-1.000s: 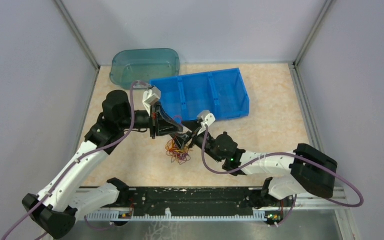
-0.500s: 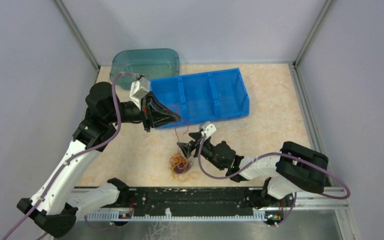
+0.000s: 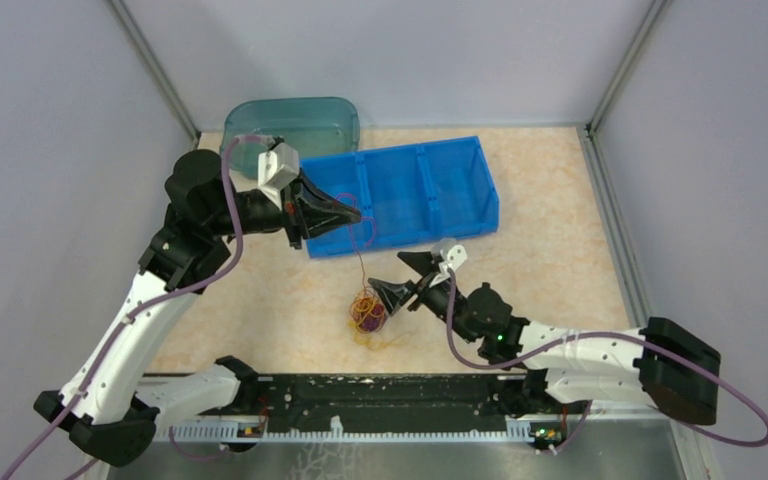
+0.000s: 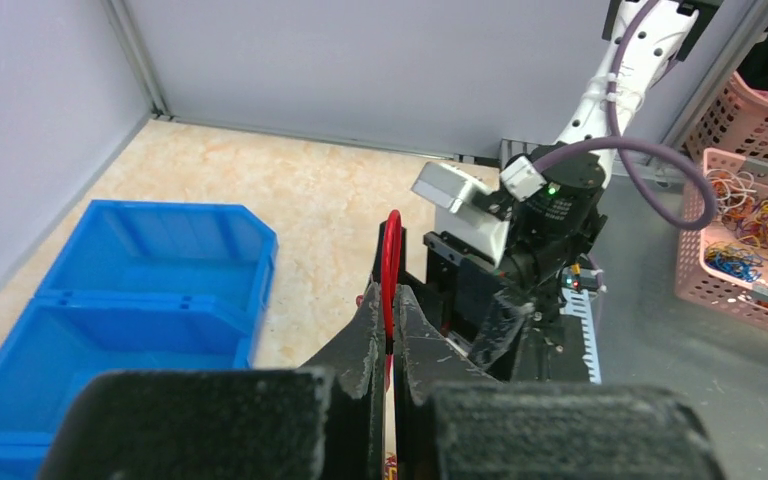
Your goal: Untangle the cables
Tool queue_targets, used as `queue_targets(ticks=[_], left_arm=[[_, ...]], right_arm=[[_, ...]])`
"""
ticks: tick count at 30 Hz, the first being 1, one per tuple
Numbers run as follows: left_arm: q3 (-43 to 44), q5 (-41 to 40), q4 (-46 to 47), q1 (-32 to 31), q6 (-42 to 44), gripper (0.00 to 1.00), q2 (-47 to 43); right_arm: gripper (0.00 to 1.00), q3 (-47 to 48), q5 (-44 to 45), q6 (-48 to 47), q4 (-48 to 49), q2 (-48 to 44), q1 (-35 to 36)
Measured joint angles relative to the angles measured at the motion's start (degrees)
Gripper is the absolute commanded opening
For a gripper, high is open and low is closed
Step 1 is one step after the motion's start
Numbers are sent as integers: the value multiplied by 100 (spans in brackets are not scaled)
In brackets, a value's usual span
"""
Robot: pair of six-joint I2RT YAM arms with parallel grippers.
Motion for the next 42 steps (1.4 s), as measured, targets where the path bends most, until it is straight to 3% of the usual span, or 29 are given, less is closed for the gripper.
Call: queue_targets(ticks=[4, 9, 17, 26, 42], left_arm=[[96, -20, -59, 0, 107, 0, 26], [127, -22, -175, 0, 120, 0, 59], [546, -4, -337, 0, 120, 0, 153], [1163, 33, -507, 0, 227, 0, 197], [2527, -66, -570, 0, 555, 0, 494]], right_arm=[[85, 175, -684, -136, -278, -234, 0], [79, 647, -1257, -238, -435, 254, 2], [67, 1281, -1504, -273, -293, 1482, 0], [48, 1281, -1602, -9, -94, 2046, 0], [48, 494, -1585, 575, 721, 2734, 0]])
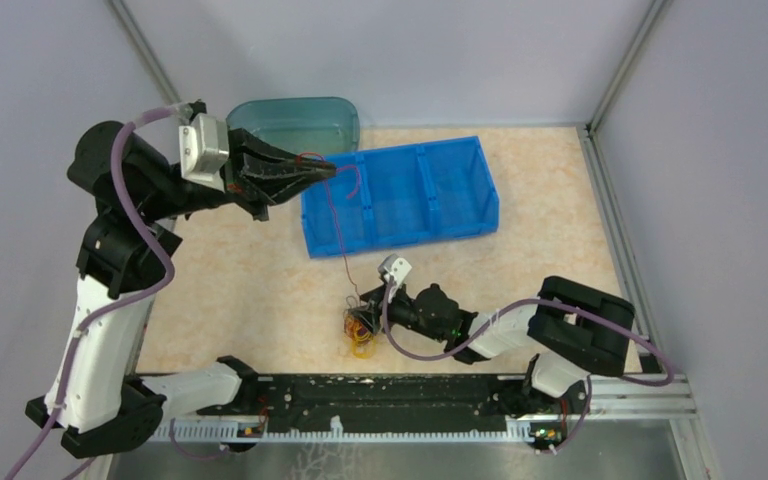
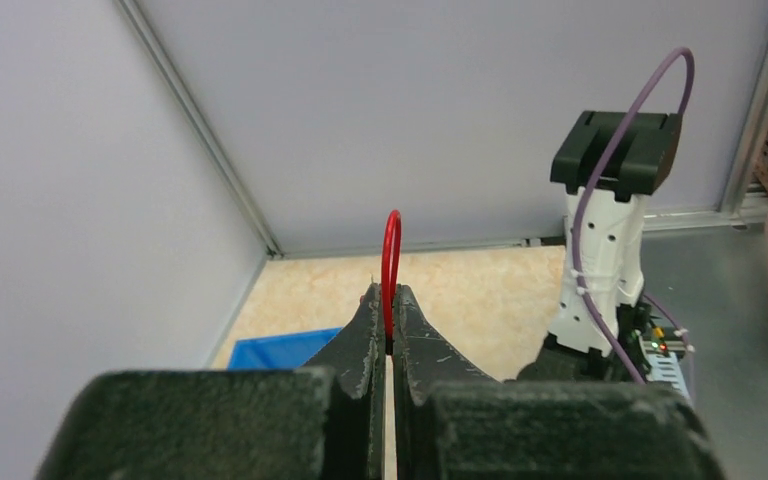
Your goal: Untangle the cables
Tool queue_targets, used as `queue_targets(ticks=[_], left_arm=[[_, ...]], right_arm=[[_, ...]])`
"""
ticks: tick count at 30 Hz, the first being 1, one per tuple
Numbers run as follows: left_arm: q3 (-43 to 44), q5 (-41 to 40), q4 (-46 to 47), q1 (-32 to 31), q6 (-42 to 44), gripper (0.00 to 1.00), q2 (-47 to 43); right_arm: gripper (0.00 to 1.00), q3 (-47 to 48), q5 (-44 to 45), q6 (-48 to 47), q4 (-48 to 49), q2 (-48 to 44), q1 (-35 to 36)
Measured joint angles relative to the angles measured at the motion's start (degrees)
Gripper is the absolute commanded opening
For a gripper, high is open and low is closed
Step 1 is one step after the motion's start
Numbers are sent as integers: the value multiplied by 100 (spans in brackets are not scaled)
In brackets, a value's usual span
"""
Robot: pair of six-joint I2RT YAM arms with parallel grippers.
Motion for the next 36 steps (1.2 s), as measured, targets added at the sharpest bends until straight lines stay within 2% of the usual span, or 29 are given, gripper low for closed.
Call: queue_targets(ticks=[6, 15, 29, 36], left_arm=[[407, -332, 170, 0, 361, 0, 68], [962, -1320, 855, 0, 1235, 0, 142], [1757, -2437, 2428, 0, 2643, 0, 437], [1849, -2667, 3311, 0, 3781, 0, 535]], right_arm=[[49, -433, 190, 199, 369, 258, 0], [54, -575, 407, 369, 970, 570, 0], [55, -704, 542, 431, 1108, 669, 2], [56, -850, 614, 529, 1340, 852, 0]])
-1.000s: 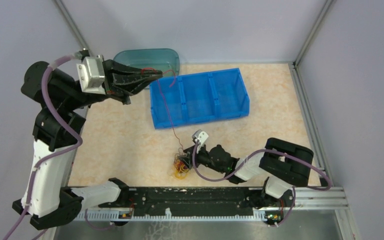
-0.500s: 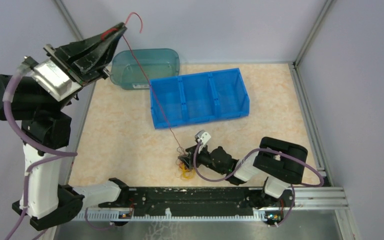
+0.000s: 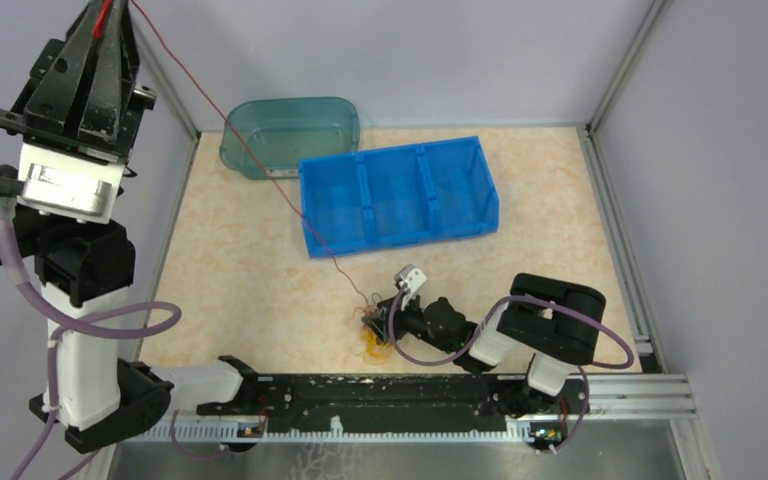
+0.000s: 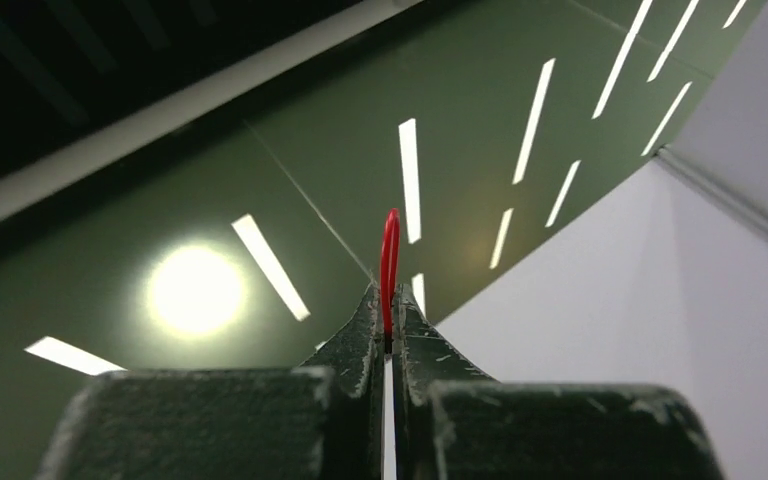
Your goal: Untangle the cables
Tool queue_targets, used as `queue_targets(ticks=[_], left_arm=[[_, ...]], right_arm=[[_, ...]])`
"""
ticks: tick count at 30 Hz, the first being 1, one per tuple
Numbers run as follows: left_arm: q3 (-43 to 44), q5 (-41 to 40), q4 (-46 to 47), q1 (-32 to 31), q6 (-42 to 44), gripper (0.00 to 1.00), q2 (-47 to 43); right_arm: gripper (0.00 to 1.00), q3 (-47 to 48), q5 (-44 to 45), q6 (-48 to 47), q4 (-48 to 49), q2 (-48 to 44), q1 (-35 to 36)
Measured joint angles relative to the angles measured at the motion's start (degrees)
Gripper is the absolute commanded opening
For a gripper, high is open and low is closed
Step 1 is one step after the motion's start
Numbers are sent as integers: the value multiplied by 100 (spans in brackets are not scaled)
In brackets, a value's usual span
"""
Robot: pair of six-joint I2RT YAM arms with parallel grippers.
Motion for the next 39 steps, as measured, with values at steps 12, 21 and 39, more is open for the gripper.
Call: queue_targets(ticks=[12, 21, 39], left_arm=[[846, 138, 765, 0, 2044, 0, 538], [1766, 380, 1209, -2, 3637, 0, 1353], [-1139, 13, -1246, -4, -396, 0, -669]], right_arm=[[61, -302, 90, 164, 319, 72, 2], [80, -573, 214, 247, 549, 57, 2], [83, 920, -741, -848, -1934, -2918, 9]])
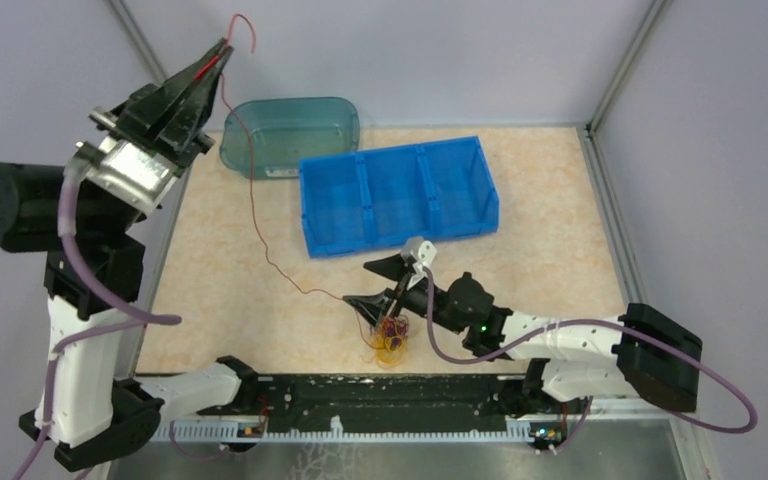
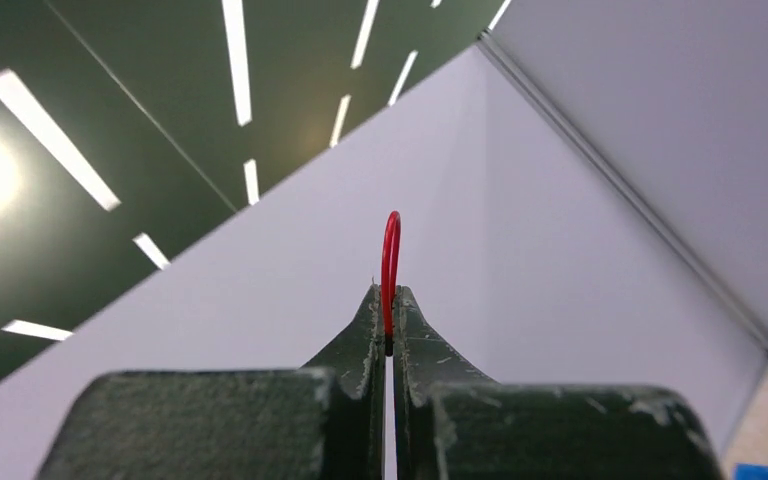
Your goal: Untangle the cables
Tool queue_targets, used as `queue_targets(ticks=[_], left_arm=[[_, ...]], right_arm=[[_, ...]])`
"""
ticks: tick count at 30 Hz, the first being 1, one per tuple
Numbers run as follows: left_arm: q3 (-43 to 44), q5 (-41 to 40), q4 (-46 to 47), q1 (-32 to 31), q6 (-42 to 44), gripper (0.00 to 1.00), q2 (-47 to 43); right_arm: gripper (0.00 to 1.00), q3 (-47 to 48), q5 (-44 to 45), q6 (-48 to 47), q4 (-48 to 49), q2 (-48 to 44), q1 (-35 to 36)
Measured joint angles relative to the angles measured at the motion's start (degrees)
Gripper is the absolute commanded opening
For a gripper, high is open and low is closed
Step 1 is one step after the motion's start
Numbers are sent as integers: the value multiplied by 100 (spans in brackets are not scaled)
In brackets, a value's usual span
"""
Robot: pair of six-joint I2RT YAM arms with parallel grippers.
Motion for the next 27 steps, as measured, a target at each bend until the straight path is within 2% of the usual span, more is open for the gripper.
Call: queue_targets(ticks=[6, 11, 12, 16, 17, 24, 26, 27], left_arm=[[-7, 94, -564, 0, -457, 0, 184], [-4, 140, -767, 0, -551, 0, 142], [-4, 149, -782, 0, -551, 0, 122], [-4, 188, -796, 0, -551, 0, 20], [-4, 192, -796, 0, -551, 0, 9], [-4, 243, -798, 0, -544, 0, -83], [-4, 254, -798, 0, -544, 0, -85], [-4, 262, -798, 0, -544, 0, -85]], right_arm=[[81, 271, -260, -299, -719, 256, -2], [72, 367, -922, -291, -1233, 734, -42], [70, 367, -1034, -289, -1322, 804, -52], [41, 367, -1309, -275, -1600, 949, -90], [40, 367, -1329, -275, -1631, 953, -105], [45, 367, -1272, -229, -1742, 970, -232], [59, 367, -1193, -197, -1801, 970, -254], [63, 367, -1169, -160, -1827, 968, -280]])
